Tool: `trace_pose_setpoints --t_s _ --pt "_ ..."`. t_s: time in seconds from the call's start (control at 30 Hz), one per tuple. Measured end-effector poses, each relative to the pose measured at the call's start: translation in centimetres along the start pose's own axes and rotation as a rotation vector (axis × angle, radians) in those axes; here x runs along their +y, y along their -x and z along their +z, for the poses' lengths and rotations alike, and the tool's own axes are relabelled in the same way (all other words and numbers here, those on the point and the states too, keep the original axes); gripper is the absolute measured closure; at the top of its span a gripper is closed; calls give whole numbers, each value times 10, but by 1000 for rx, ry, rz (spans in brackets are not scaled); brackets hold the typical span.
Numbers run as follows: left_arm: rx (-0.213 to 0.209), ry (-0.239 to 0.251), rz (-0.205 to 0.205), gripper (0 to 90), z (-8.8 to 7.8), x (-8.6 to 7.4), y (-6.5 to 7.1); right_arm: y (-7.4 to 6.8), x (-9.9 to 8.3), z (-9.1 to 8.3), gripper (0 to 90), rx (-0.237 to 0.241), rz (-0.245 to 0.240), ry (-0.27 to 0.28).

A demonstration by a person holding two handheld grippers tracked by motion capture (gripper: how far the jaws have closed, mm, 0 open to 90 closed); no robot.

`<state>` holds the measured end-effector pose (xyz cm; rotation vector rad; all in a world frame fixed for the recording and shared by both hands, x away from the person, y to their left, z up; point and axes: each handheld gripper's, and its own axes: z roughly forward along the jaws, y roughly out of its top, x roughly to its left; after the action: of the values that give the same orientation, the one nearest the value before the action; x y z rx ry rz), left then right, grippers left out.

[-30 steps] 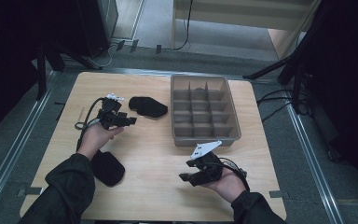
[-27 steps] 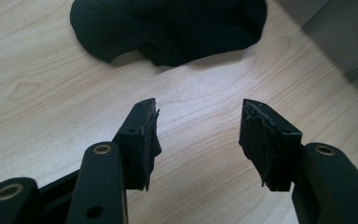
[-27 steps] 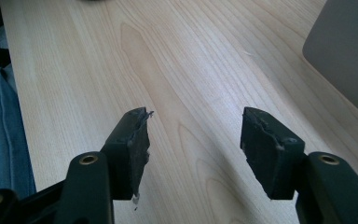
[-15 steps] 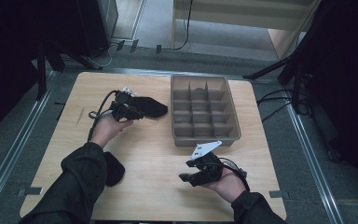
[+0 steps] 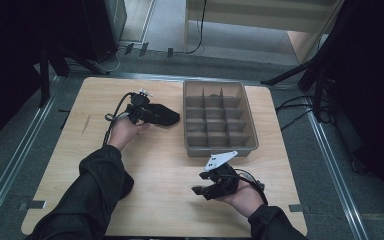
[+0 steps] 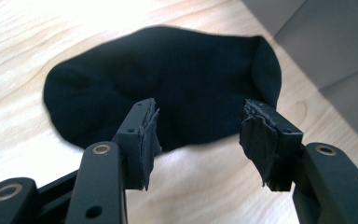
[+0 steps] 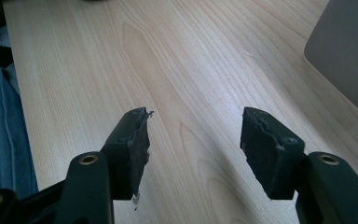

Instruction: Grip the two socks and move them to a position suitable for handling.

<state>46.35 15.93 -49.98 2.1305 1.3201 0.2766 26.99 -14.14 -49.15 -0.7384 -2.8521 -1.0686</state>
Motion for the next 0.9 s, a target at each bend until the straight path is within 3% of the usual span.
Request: trace_pose_setpoints --t_s 0.17,0.33,0.53,0.6,0.67,0.73,0.8,0.9 --pt "27 -2 8 440 16 6 3 0 0 0 419 0 -1 0" --pt "40 -10 -5 440 30 2 0 1 0 -2 419 -2 0 3" --pt "66 17 39 462 33 -4 0 1 -1 -2 419 -2 3 3" --pt "104 26 82 509 33 -7 4 1 -1 -2 419 -3 1 2" --pt "106 48 71 558 32 -11 4 0 0 -2 419 -4 -3 2" --pt "105 53 66 686 30 -13 3 0 0 -2 419 -5 -5 -1" --pt "98 24 37 800 27 -11 1 -1 0 -1 419 -7 -8 -4" --pt "56 -37 -26 846 20 -5 -5 0 0 -1 419 -7 -9 -3"
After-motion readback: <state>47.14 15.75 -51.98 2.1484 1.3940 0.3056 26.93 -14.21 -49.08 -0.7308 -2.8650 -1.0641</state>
